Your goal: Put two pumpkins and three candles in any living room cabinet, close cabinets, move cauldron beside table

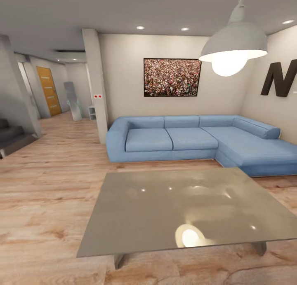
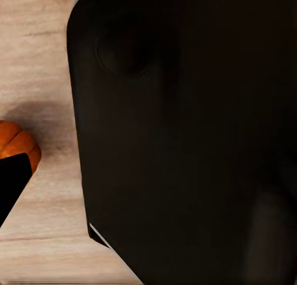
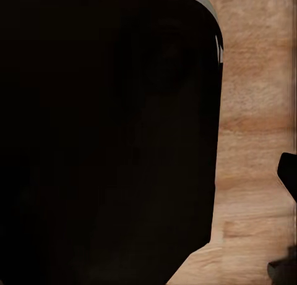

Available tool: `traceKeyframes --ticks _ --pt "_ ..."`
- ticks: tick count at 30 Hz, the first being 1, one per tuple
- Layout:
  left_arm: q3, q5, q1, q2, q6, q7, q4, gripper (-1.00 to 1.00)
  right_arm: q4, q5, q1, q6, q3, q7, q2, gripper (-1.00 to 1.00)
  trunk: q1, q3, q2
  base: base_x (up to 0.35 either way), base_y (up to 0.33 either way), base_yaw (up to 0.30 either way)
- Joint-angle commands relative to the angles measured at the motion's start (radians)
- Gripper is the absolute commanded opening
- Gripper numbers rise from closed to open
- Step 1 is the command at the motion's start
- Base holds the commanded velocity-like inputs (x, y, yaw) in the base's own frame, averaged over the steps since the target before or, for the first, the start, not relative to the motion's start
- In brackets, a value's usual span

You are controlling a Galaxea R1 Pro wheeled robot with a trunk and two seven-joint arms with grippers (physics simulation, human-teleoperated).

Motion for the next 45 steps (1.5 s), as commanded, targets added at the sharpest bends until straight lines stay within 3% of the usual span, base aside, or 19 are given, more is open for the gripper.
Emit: traceKeyframes --ticks 1,17,26,45 --pt "-0.001 -0.001 0.001 0.0 -0.001 0.0 -0.002 1.0 0.0 -0.002 0.0 -0.002 0.0 0.0 0.0 1.0 0.0 -0.001 0.0 -0.231 -0.198 0.239" --pt "-0.001 -0.001 0.001 0.0 -0.001 0.0 -0.002 1.0 0.0 -0.002 0.0 -0.002 0.0 0.0 0.0 1.0 0.0 -0.001 0.0 -0.284 -0.029 0.097" --pt "-0.002 -0.001 0.001 0.0 -0.002 0.0 -0.002 1.0 0.0 -0.002 0.0 -0.002 0.0 0.002 -0.001 1.0 0.0 -0.001 0.0 -0.113 0.0 0.079" --pt "-0.005 -0.003 0.001 0.004 -0.002 0.0 -0.002 1.0 -0.001 -0.002 0.0 -0.003 0.0 0.007 -0.001 1.0 0.0 -0.001 0.0 -0.034 0.0 -0.231"
